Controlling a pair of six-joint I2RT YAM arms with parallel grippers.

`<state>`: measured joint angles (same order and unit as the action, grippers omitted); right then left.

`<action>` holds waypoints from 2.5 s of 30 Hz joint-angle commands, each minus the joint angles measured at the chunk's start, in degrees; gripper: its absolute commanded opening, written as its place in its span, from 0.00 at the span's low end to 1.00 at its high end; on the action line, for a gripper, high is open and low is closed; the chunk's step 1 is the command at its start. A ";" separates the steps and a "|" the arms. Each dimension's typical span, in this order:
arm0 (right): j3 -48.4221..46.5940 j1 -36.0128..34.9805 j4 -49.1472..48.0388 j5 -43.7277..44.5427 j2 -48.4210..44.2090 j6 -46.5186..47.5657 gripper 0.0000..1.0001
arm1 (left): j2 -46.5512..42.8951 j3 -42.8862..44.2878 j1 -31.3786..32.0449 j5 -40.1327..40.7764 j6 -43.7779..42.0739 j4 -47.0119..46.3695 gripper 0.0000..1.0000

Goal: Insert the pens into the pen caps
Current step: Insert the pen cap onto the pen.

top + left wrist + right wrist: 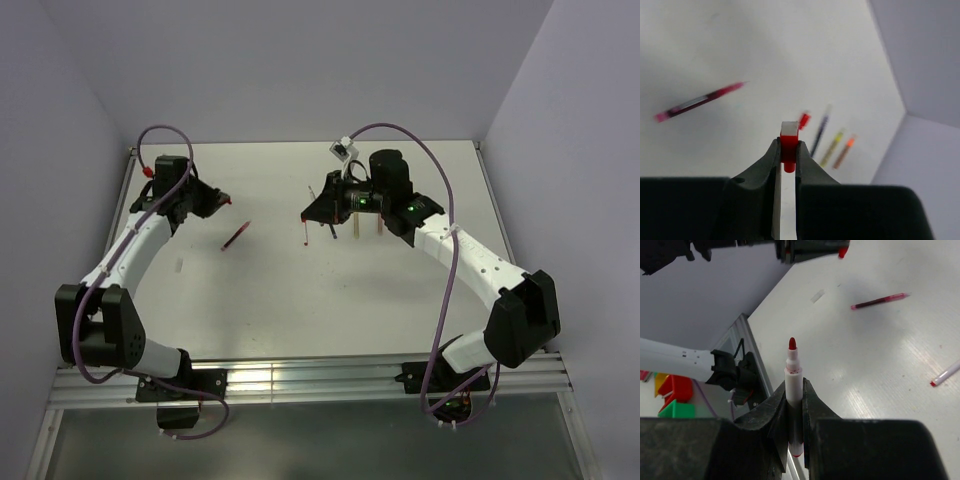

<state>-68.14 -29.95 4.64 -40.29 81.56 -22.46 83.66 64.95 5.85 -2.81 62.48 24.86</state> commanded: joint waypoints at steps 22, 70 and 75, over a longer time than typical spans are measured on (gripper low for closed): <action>-9.73 -0.98 -11.85 -7.08 2.28 -7.07 0.00 | -2.44 2.21 9.44 -37.27 3.08 -71.96 0.00; -10.96 -0.81 -12.90 -2.86 2.03 -8.92 0.00 | -1.92 1.24 15.42 -38.32 0.10 -70.39 0.00; -8.69 -0.46 -15.45 -0.41 0.62 -9.53 0.00 | -3.23 -0.69 17.88 -37.89 -0.51 -69.95 0.00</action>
<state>-77.52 -30.70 -6.57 -43.68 85.49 -31.70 82.35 64.88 21.41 -39.11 62.57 -42.22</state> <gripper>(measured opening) 0.169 0.134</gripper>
